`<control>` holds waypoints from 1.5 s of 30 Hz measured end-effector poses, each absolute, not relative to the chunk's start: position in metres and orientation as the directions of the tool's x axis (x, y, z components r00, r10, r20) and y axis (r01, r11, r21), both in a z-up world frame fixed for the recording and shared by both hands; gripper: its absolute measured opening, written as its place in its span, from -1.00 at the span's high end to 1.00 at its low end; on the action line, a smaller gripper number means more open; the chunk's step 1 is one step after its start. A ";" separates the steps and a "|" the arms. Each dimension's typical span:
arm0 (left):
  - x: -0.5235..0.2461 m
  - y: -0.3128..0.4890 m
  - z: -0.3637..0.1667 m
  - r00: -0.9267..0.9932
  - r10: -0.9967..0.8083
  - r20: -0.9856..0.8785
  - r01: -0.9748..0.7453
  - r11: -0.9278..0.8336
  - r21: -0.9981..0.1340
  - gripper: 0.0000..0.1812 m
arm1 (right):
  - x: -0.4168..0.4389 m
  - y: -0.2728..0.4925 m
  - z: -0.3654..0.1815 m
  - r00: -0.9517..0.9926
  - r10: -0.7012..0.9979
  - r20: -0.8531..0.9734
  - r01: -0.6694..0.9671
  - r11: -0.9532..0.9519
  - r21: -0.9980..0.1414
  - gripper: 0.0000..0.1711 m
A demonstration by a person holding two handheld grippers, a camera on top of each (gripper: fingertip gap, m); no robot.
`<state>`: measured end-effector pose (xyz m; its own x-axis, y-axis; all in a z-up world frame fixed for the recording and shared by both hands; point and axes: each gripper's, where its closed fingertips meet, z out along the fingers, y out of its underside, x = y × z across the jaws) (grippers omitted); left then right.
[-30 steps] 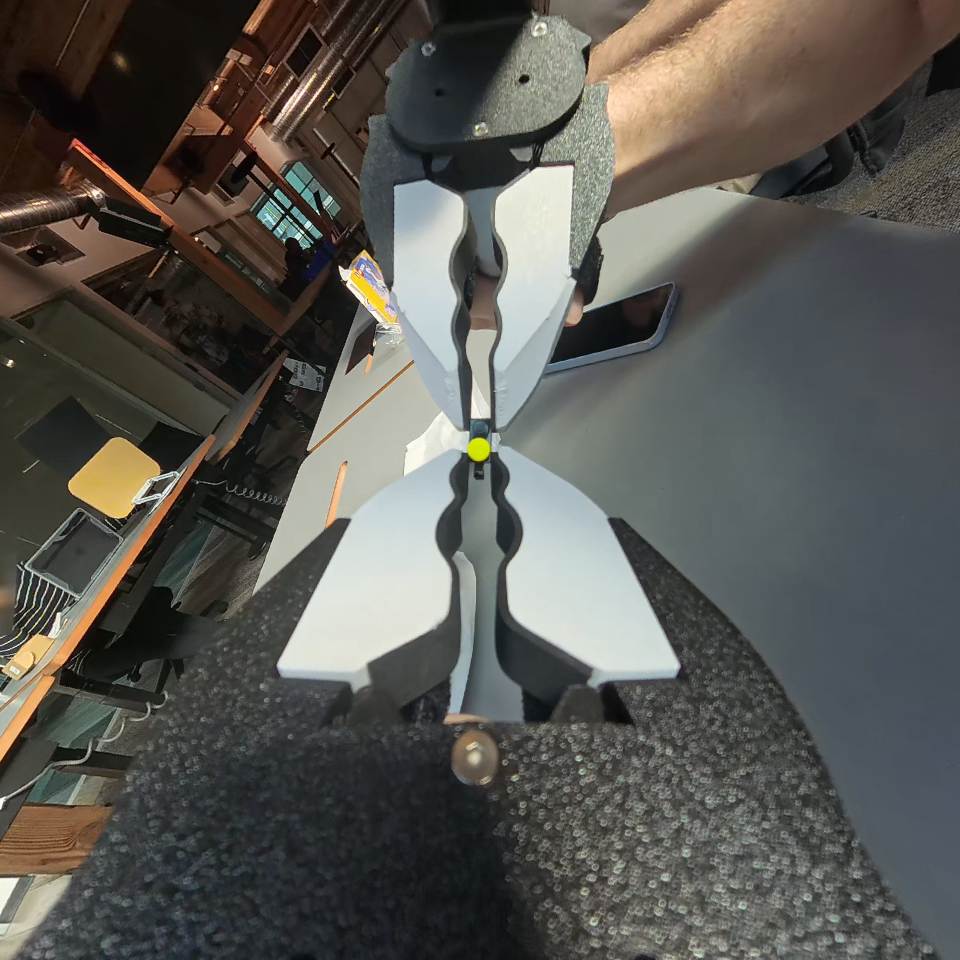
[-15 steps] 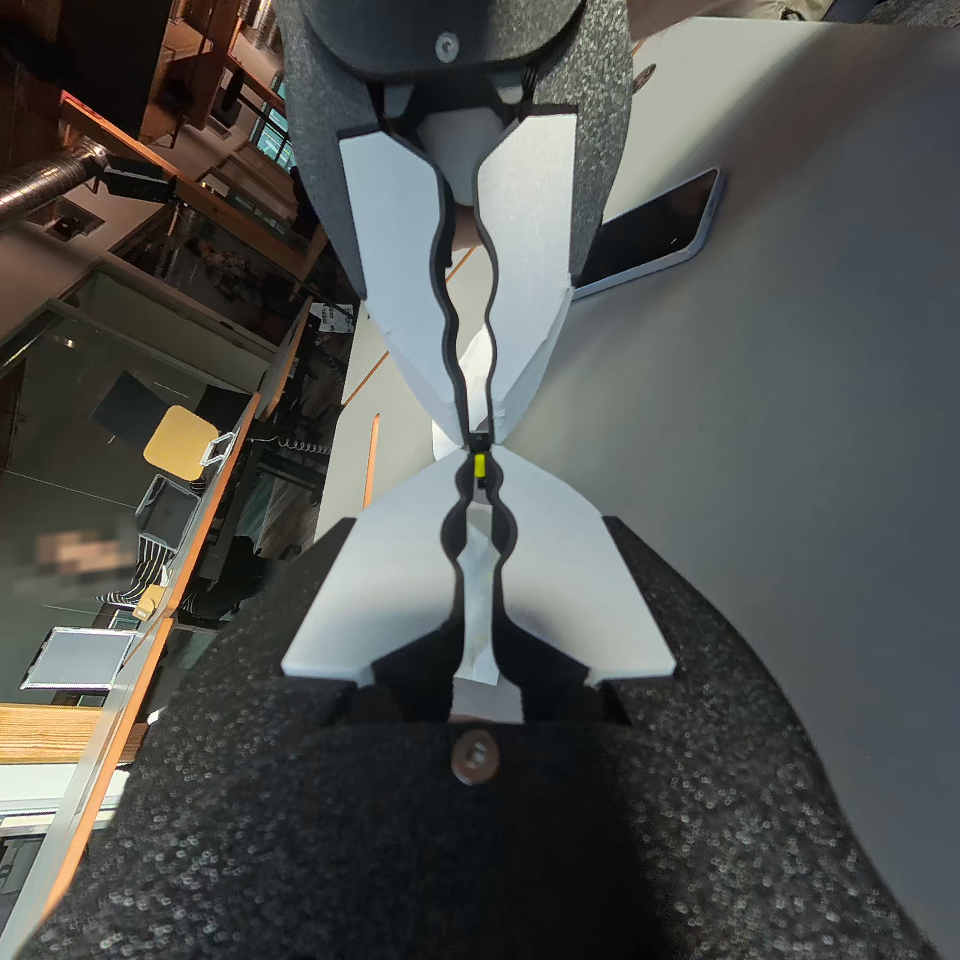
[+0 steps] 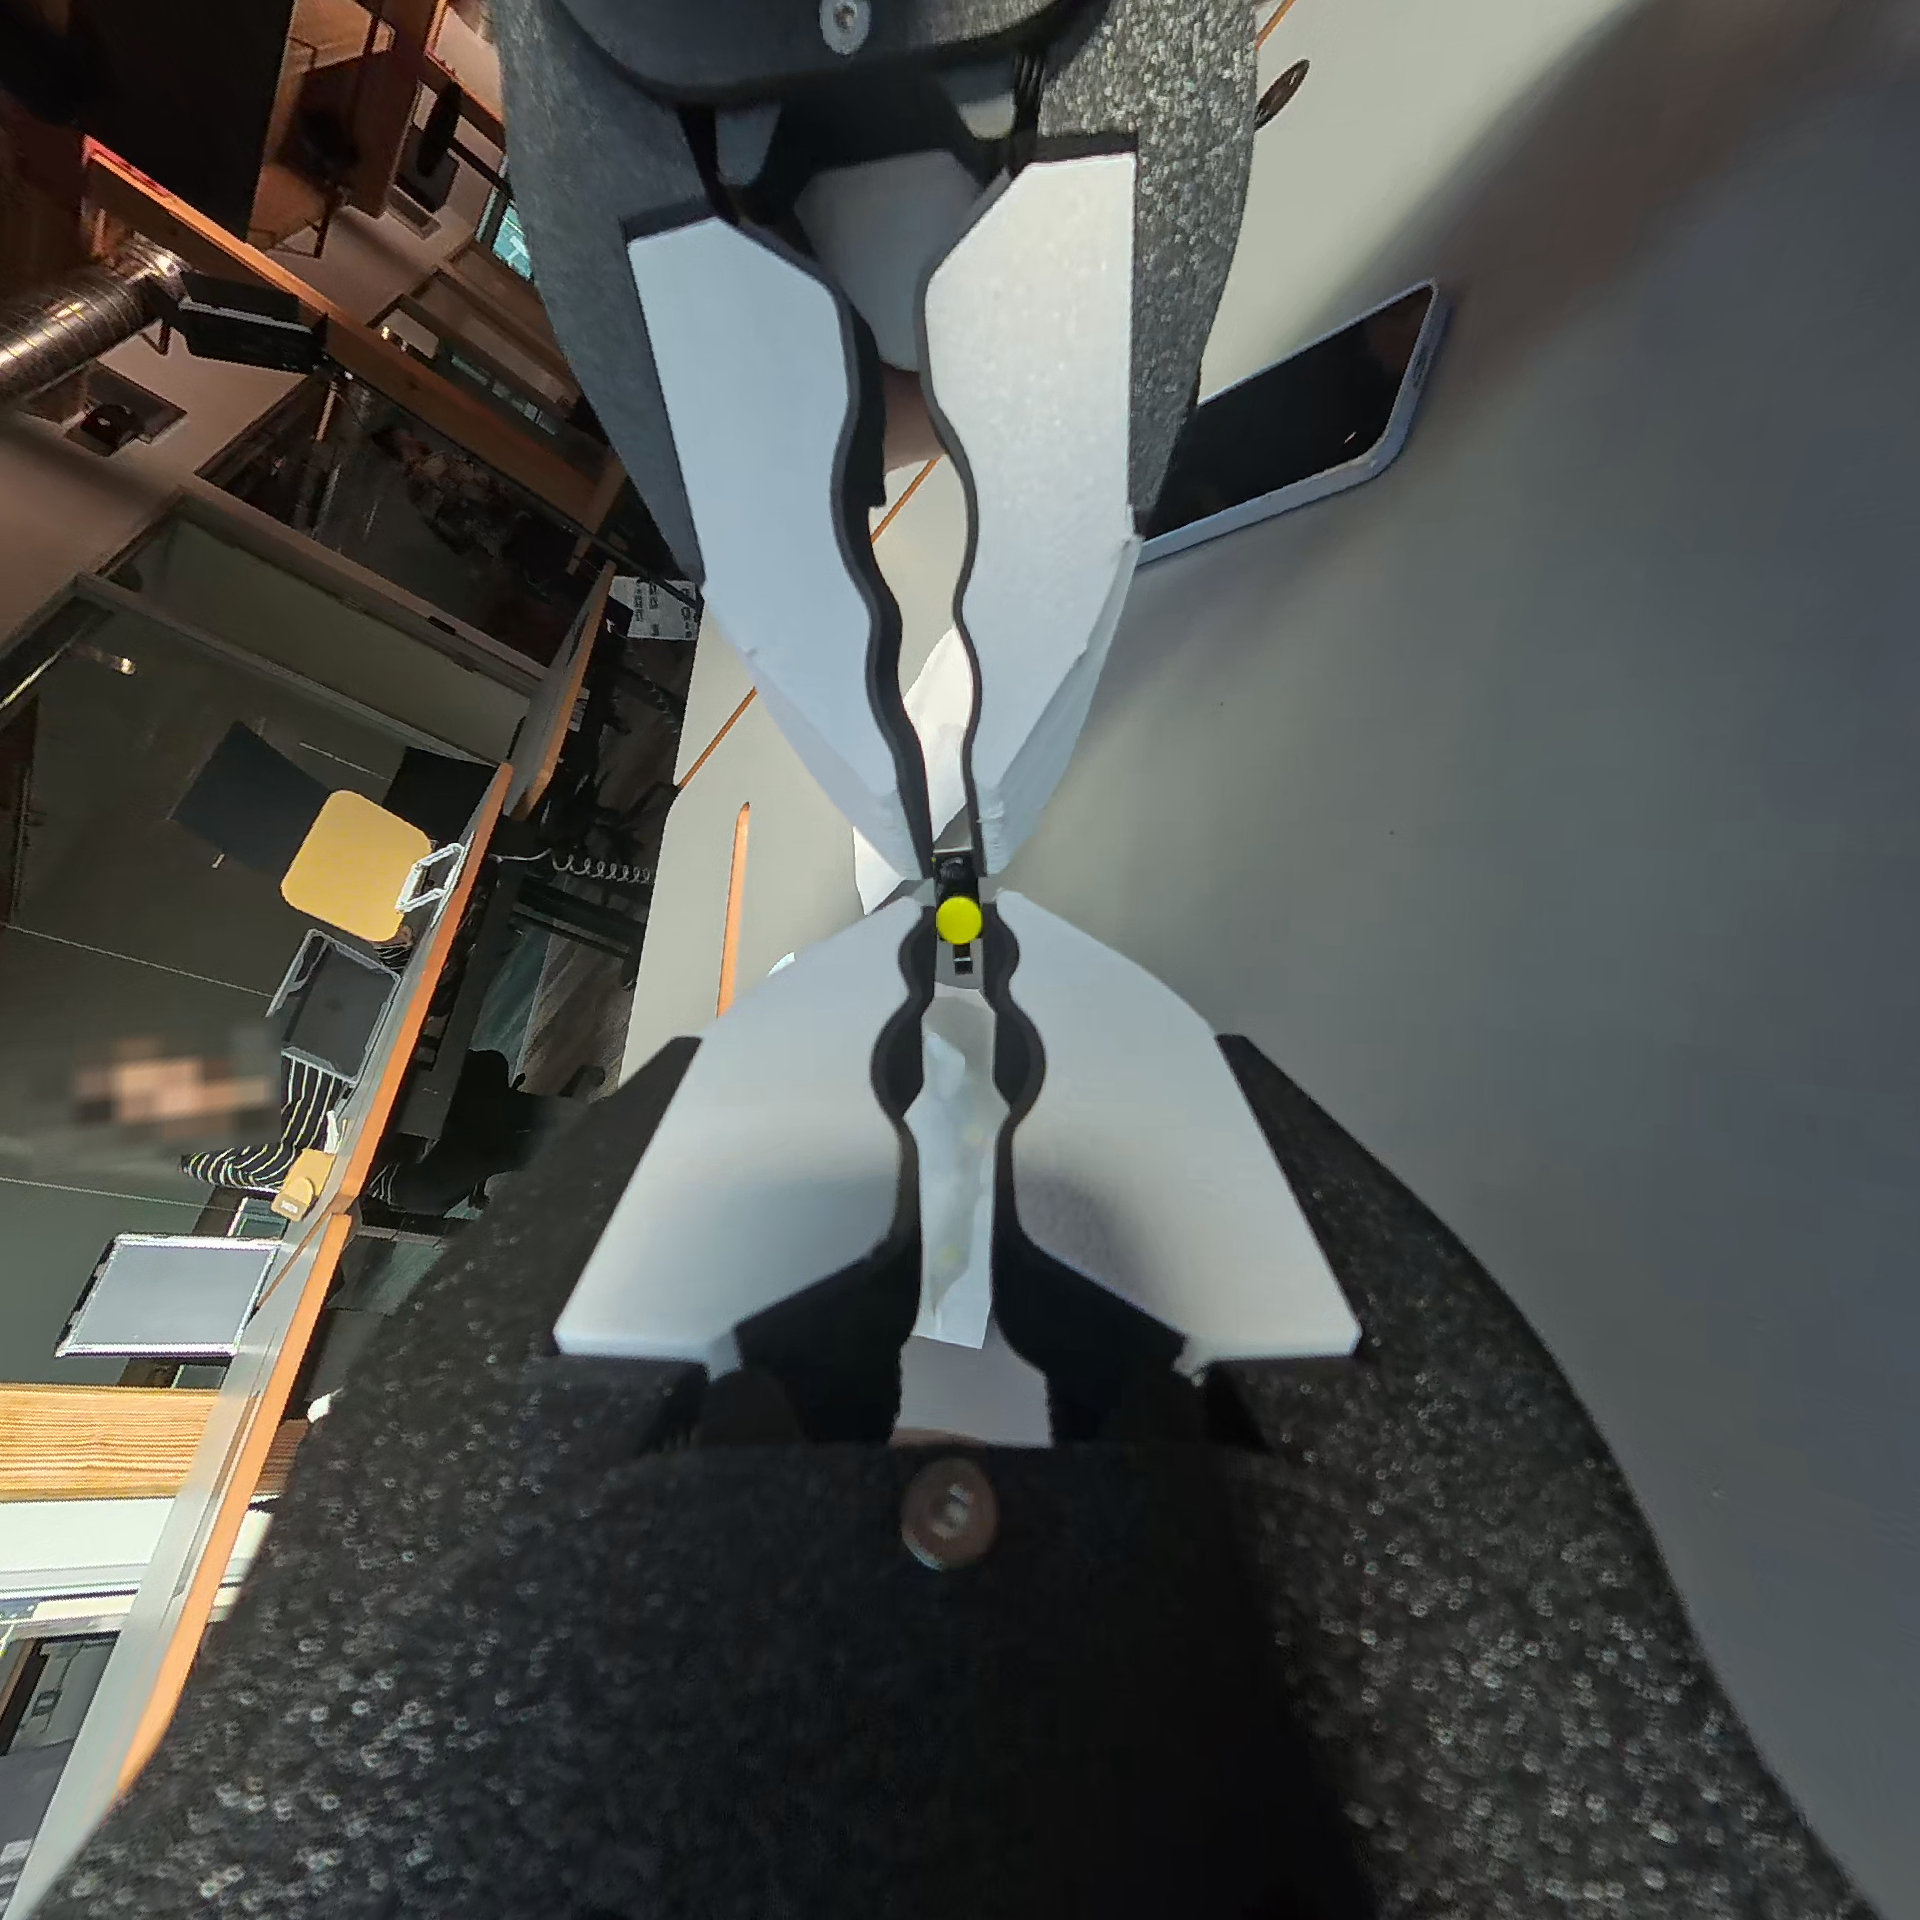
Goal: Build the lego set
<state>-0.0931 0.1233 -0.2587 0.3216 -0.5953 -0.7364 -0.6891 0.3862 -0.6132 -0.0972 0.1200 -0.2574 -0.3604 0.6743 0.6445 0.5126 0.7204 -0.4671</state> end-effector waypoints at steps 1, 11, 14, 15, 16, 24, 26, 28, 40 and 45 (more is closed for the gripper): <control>-0.094 0.124 -0.259 0.324 -0.588 -0.741 -0.693 0.386 -0.609 0.91 | -0.098 0.122 -0.258 -0.356 0.672 0.649 0.518 0.720 -0.462 0.91; -0.095 0.125 -0.261 0.340 -0.552 -0.762 -0.707 0.384 -0.594 0.91 | -0.098 0.127 -0.263 -0.346 0.677 0.650 0.555 0.706 -0.440 0.92; -0.095 0.125 -0.262 0.336 -0.561 -0.757 -0.711 0.376 -0.594 0.92 | -0.097 0.126 -0.264 -0.349 0.679 0.646 0.560 0.704 -0.437 0.92; -0.095 0.125 -0.262 0.337 -0.562 -0.755 -0.709 0.376 -0.596 0.92 | -0.097 0.126 -0.263 -0.350 0.679 0.645 0.558 0.704 -0.439 0.92; -0.095 0.125 -0.261 0.337 -0.559 -0.758 -0.710 0.378 -0.594 0.92 | -0.097 0.125 -0.262 -0.349 0.677 0.648 0.555 0.706 -0.440 0.92; -0.095 0.124 -0.260 0.332 -0.557 -0.761 -0.712 0.381 -0.590 0.91 | -0.097 0.125 -0.262 -0.348 0.678 0.647 0.555 0.705 -0.441 0.92; -0.095 0.123 -0.261 0.323 -0.556 -0.766 -0.719 0.382 -0.581 0.91 | -0.097 0.125 -0.263 -0.353 0.678 0.645 0.555 0.707 -0.438 0.92; -0.094 0.122 -0.260 0.323 -0.560 -0.763 -0.716 0.382 -0.584 0.91 | -0.097 0.124 -0.263 -0.354 0.679 0.644 0.554 0.707 -0.441 0.92; -0.094 0.107 -0.251 0.382 -0.605 -0.699 -0.651 0.360 -0.668 0.94 | -0.096 0.121 -0.263 -0.324 0.640 0.697 0.553 0.726 -0.409 0.91; -0.099 0.113 -0.240 0.455 -0.591 -0.666 -0.600 0.349 -0.720 1.00 | -0.092 0.129 -0.289 -0.359 0.594 0.720 0.588 0.743 -0.320 0.92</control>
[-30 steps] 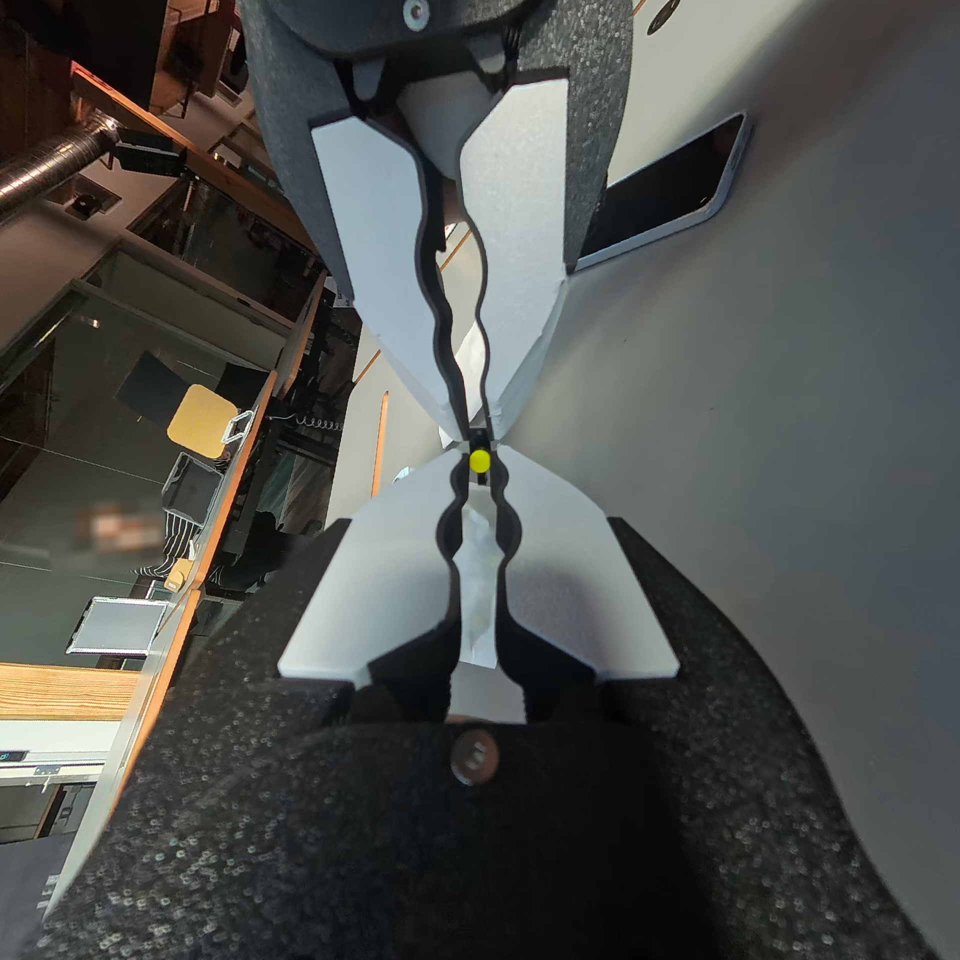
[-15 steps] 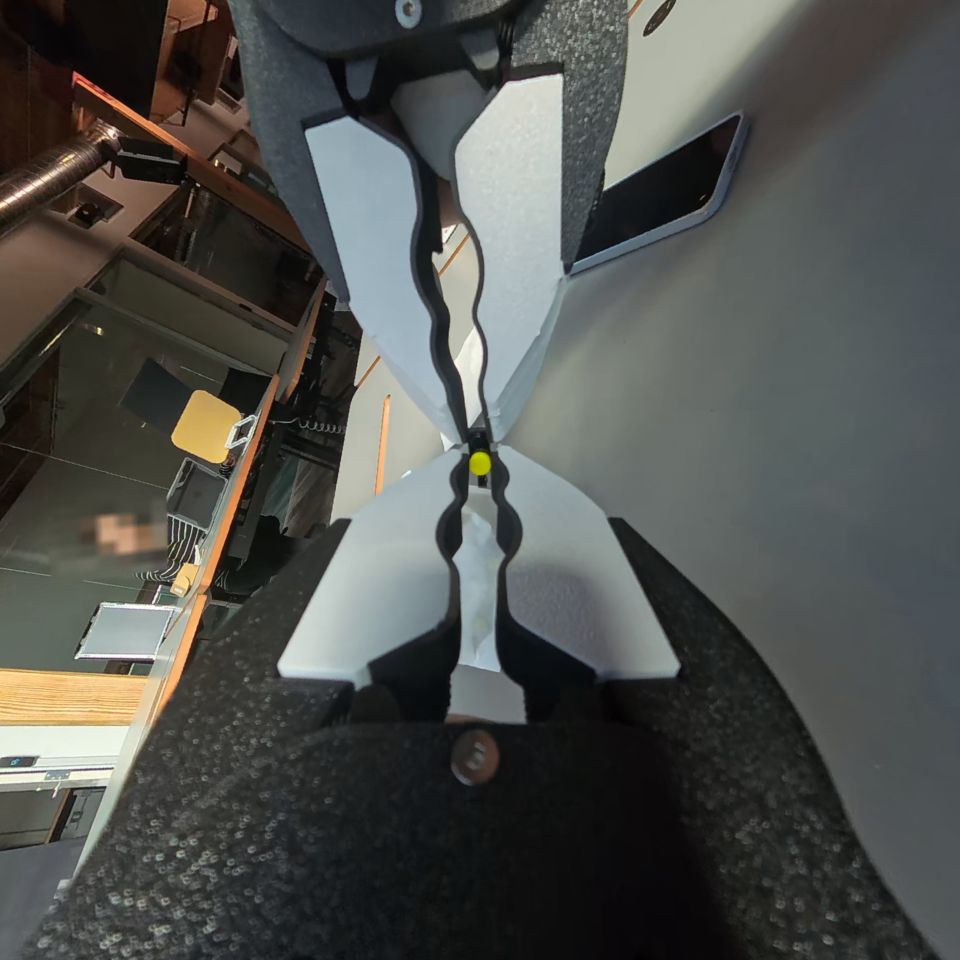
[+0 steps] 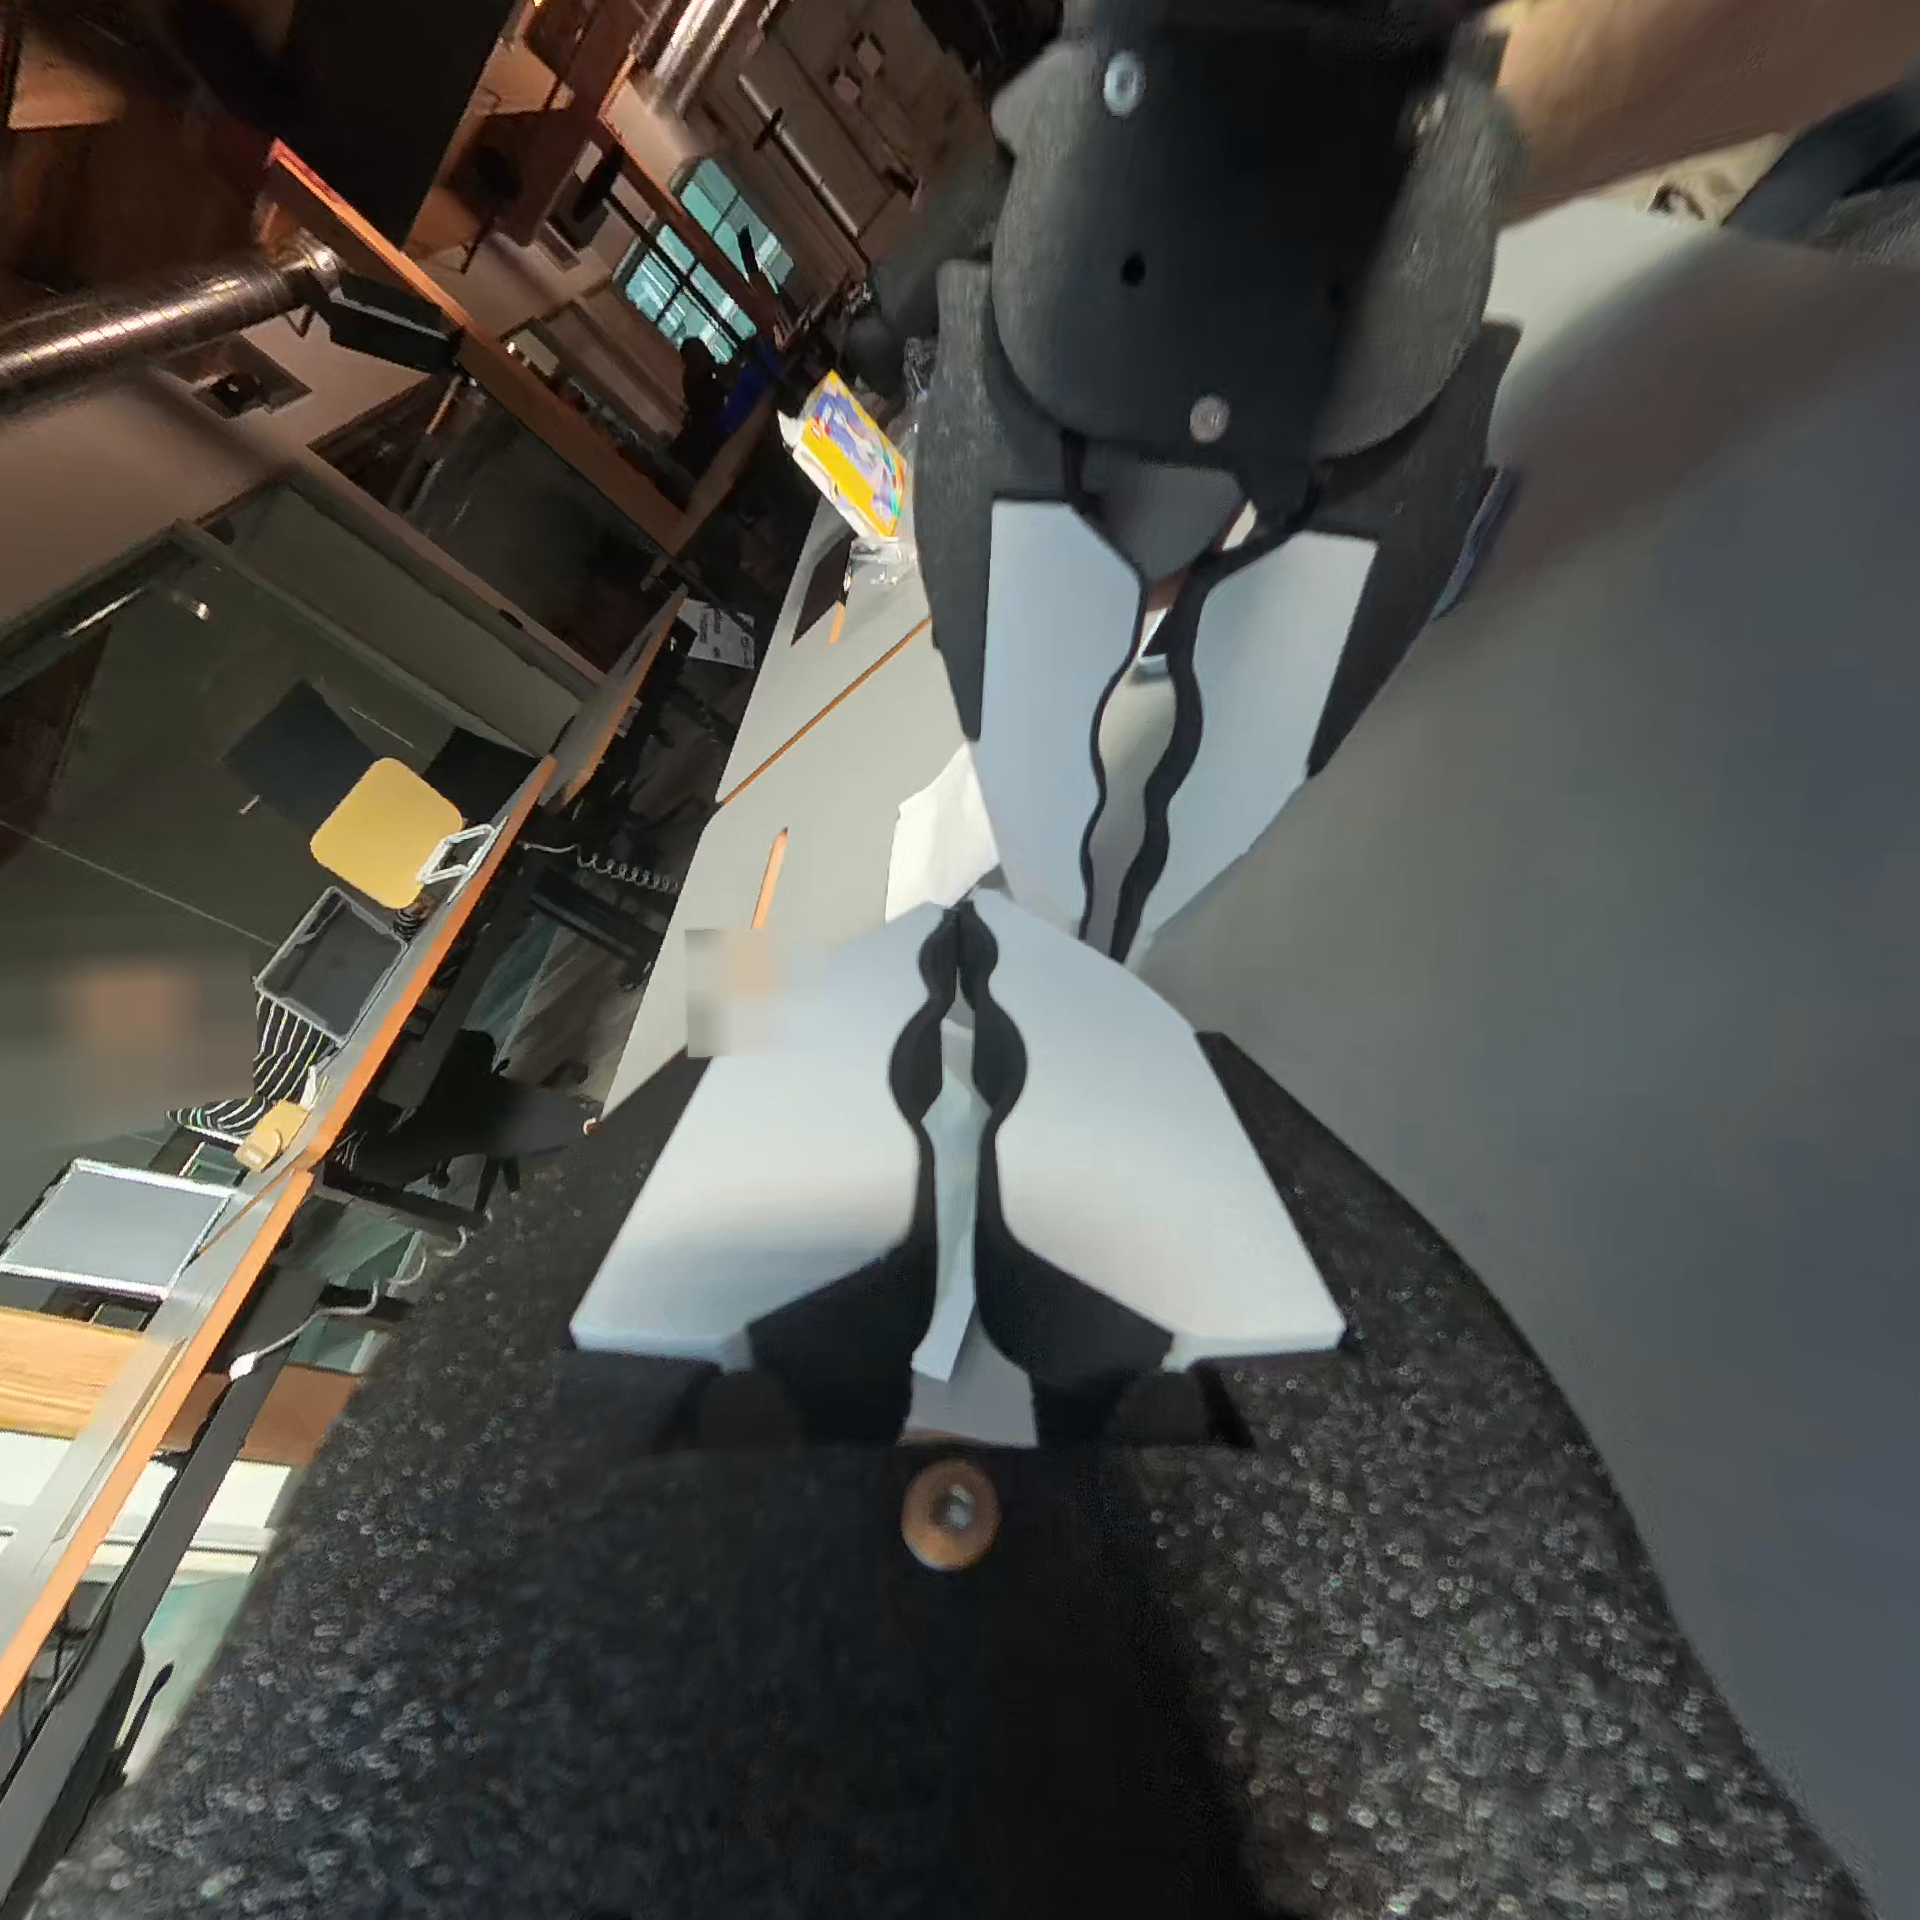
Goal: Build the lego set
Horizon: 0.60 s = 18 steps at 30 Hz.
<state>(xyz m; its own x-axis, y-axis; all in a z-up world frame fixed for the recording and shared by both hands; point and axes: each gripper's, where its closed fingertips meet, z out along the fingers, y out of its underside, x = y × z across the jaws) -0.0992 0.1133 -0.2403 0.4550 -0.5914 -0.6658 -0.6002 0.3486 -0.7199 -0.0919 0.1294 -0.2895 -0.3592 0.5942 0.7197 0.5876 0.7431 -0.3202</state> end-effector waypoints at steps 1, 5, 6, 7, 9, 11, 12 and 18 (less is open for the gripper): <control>-0.104 0.115 -0.248 0.450 -0.603 -0.658 -0.612 0.329 -0.719 1.00 | -0.090 0.132 -0.289 -0.352 0.600 0.719 0.606 0.731 -0.314 0.91; -0.098 0.116 -0.262 0.392 -0.591 -0.705 -0.661 0.352 -0.663 0.90 | -0.090 0.132 -0.280 -0.305 0.657 0.690 0.586 0.700 -0.408 0.91; -0.095 0.117 -0.266 0.374 -0.594 -0.712 -0.677 0.350 -0.647 0.86 | -0.091 0.129 -0.279 -0.308 0.669 0.676 0.582 0.695 -0.423 0.92; -0.092 0.119 -0.269 0.361 -0.587 -0.724 -0.693 0.350 -0.630 0.86 | -0.092 0.128 -0.277 -0.310 0.673 0.672 0.581 0.693 -0.427 0.92; -0.090 0.122 -0.271 0.357 -0.573 -0.738 -0.708 0.349 -0.614 0.89 | -0.094 0.126 -0.274 -0.316 0.659 0.682 0.575 0.705 -0.415 0.92; -0.089 0.124 -0.269 0.363 -0.570 -0.737 -0.708 0.346 -0.616 0.92 | -0.094 0.126 -0.272 -0.316 0.653 0.689 0.574 0.709 -0.409 0.92; -0.088 0.125 -0.269 0.359 -0.566 -0.742 -0.712 0.348 -0.610 0.92 | -0.094 0.126 -0.272 -0.315 0.652 0.690 0.574 0.710 -0.408 0.92; -0.085 0.126 -0.269 0.327 -0.552 -0.767 -0.739 0.357 -0.572 0.90 | -0.093 0.124 -0.272 -0.322 0.656 0.682 0.576 0.708 -0.409 0.91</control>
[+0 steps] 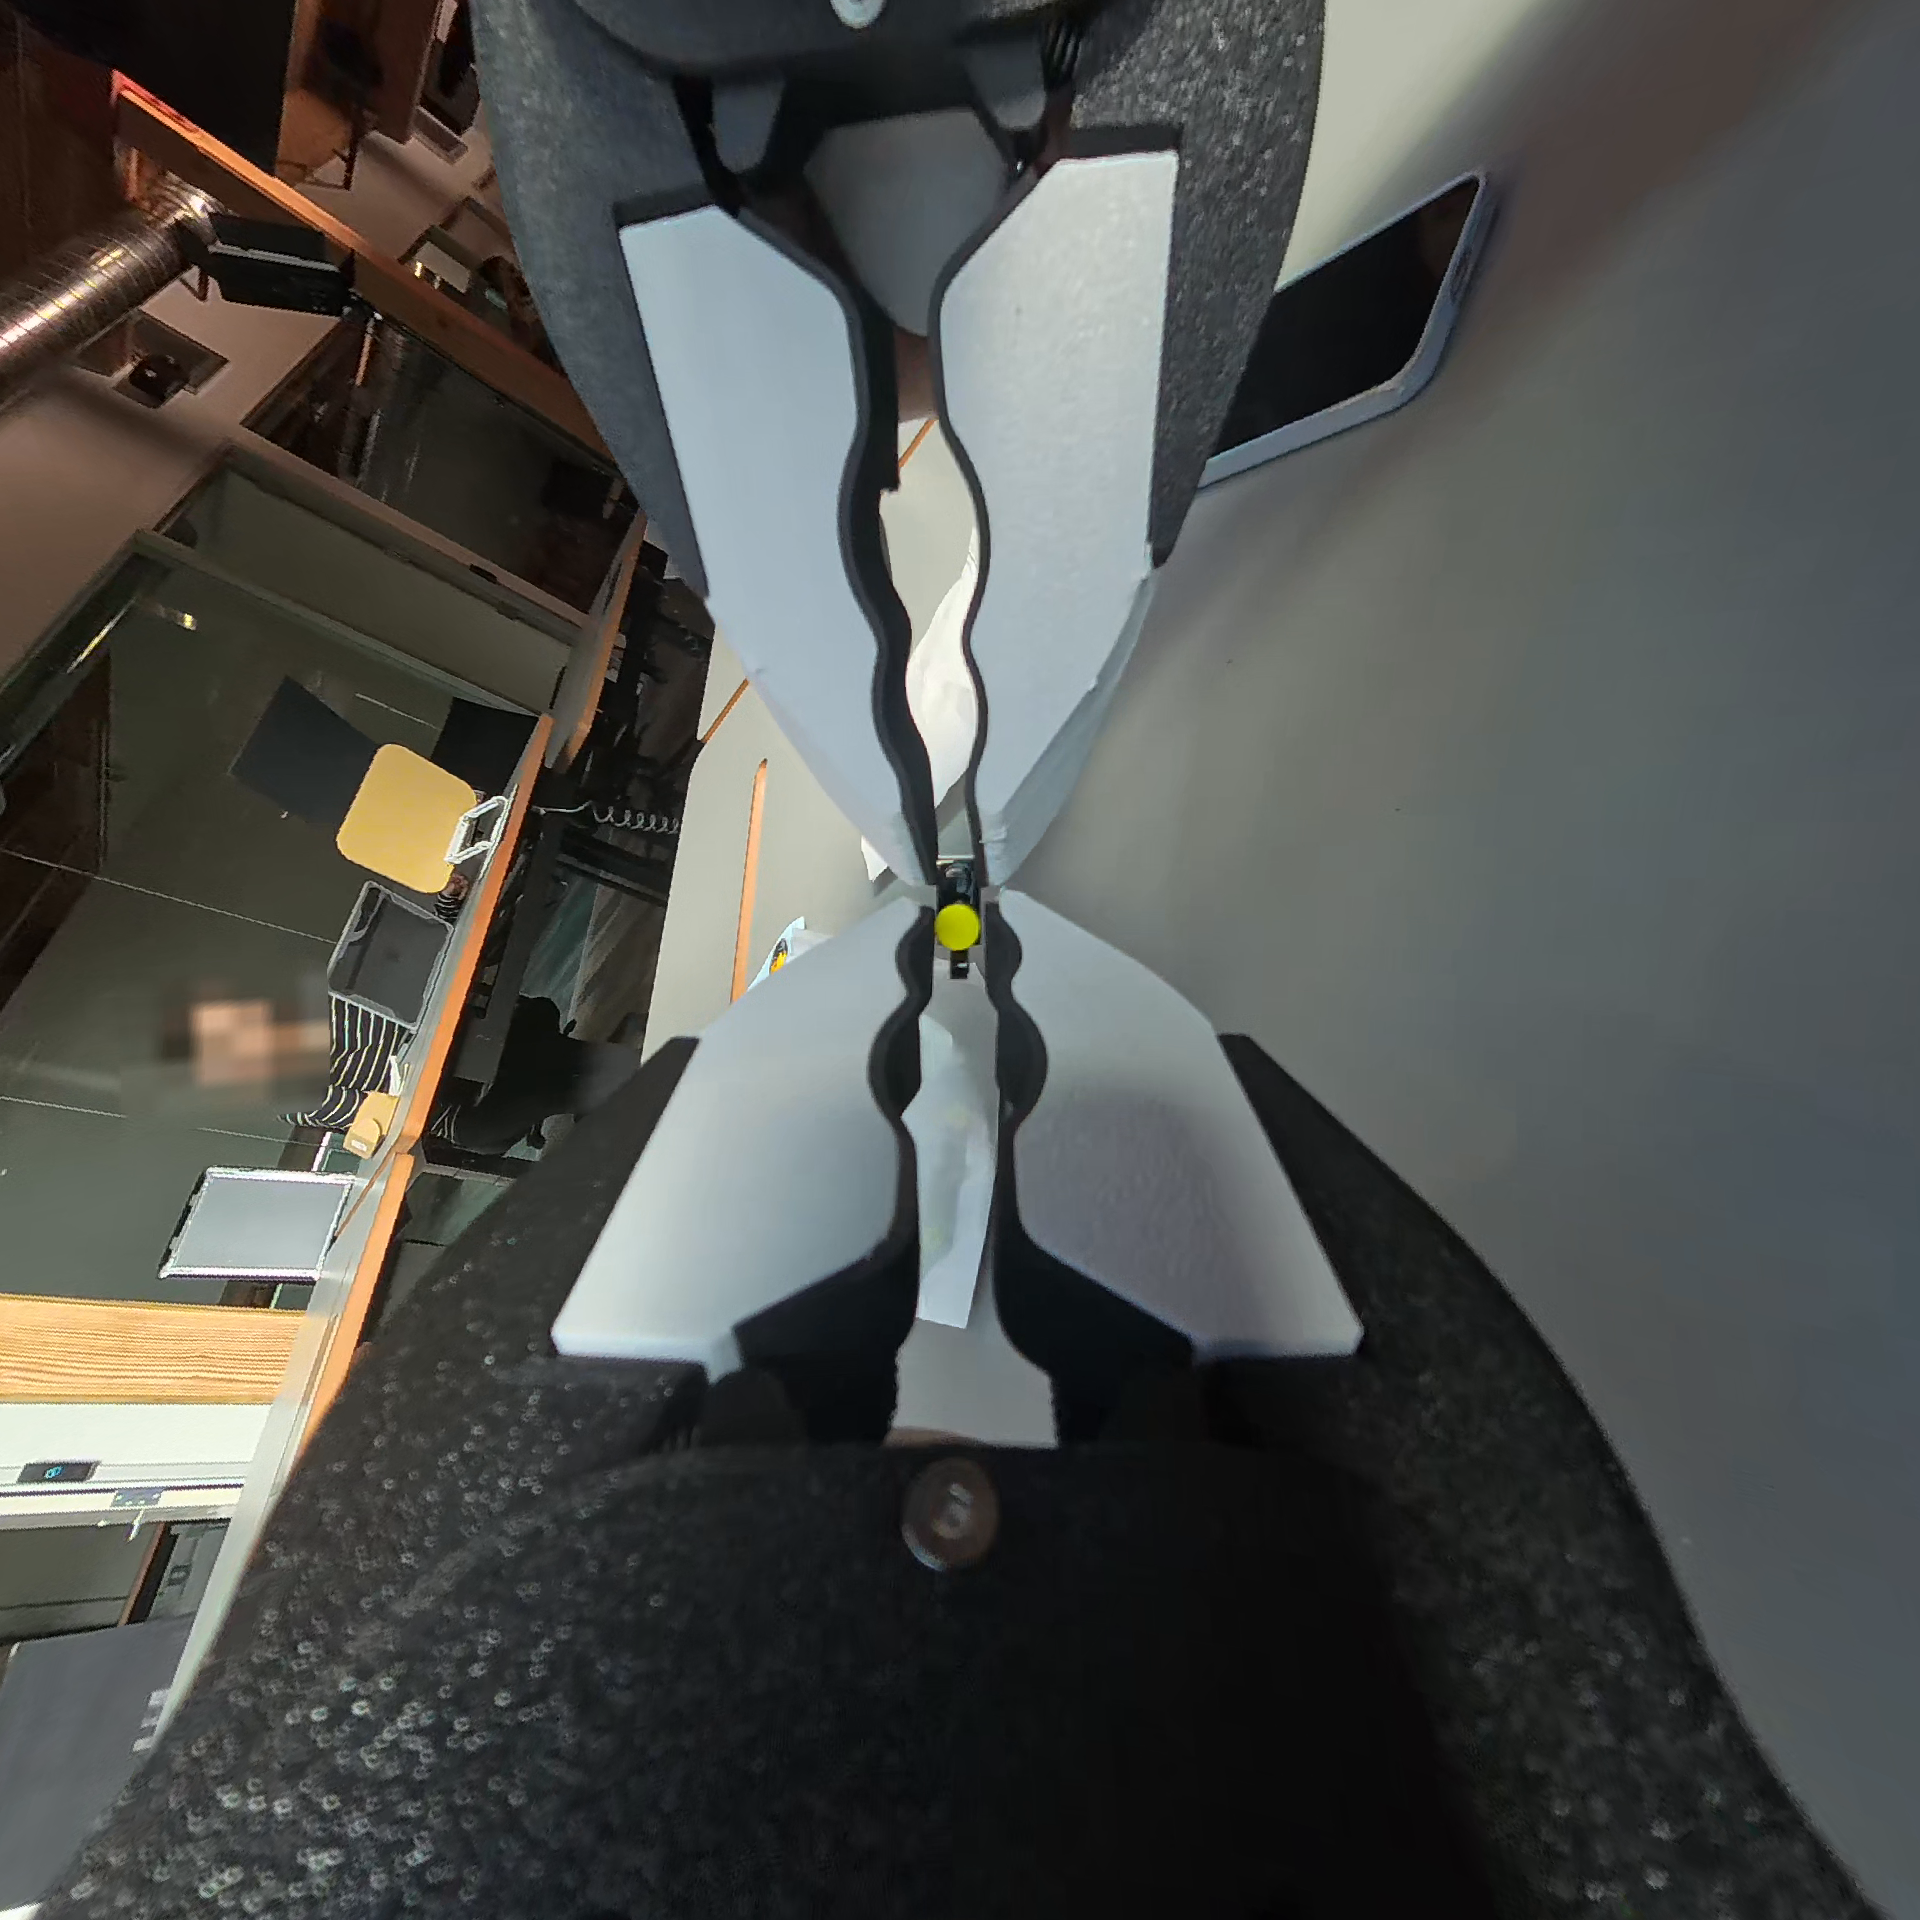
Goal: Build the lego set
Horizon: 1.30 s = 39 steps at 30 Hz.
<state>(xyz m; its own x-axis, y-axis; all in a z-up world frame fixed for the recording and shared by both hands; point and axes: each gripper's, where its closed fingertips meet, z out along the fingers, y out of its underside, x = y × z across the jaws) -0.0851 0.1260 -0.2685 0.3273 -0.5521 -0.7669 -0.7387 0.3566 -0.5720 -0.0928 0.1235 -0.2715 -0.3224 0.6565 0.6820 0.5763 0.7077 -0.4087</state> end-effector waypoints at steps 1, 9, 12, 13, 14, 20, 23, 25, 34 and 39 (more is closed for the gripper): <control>-0.085 0.126 -0.270 0.327 -0.550 -0.769 -0.740 0.357 -0.570 0.91 | -0.093 0.124 -0.272 -0.323 0.657 0.681 0.578 0.707 -0.408 0.92; -0.083 0.125 -0.265 0.379 -0.570 -0.729 -0.702 0.337 -0.628 0.92 | -0.093 0.122 -0.270 -0.307 0.643 0.702 0.570 0.715 -0.405 0.91; -0.083 0.123 -0.263 0.462 -0.641 -0.612 -0.597 0.285 -0.750 0.93 | -0.094 0.120 -0.270 -0.298 0.605 0.739 0.562 0.737 -0.377 0.91; -0.083 0.123 -0.263 0.476 -0.661 -0.581 -0.571 0.271 -0.775 0.93 | -0.094 0.120 -0.271 -0.301 0.586 0.752 0.562 0.746 -0.357 0.91; -0.084 0.123 -0.264 0.488 -0.682 -0.544 -0.540 0.253 -0.802 0.93 | -0.094 0.119 -0.273 -0.306 0.559 0.771 0.559 0.761 -0.329 0.91; -0.084 0.122 -0.259 0.509 -0.758 -0.407 -0.416 0.196 -0.888 0.93 | -0.093 0.113 -0.267 -0.328 0.416 0.848 0.512 0.833 -0.211 0.92; -0.085 0.126 -0.260 0.519 -0.741 -0.426 -0.436 0.200 -0.878 0.93 | -0.093 0.115 -0.268 -0.343 0.406 0.847 0.519 0.833 -0.189 0.92; -0.086 0.126 -0.263 0.525 -0.716 -0.461 -0.464 0.213 -0.860 0.93 | -0.093 0.117 -0.272 -0.354 0.438 0.827 0.535 0.819 -0.205 0.92; -0.093 0.129 -0.273 0.476 -0.593 -0.649 -0.634 0.279 -0.721 0.93 | -0.104 0.128 -0.291 -0.208 0.825 0.526 0.627 0.525 -0.575 0.92; -0.092 0.124 -0.270 0.502 -0.646 -0.575 -0.550 0.274 -0.789 0.94 | -0.105 0.124 -0.291 -0.228 0.805 0.548 0.604 0.558 -0.568 0.92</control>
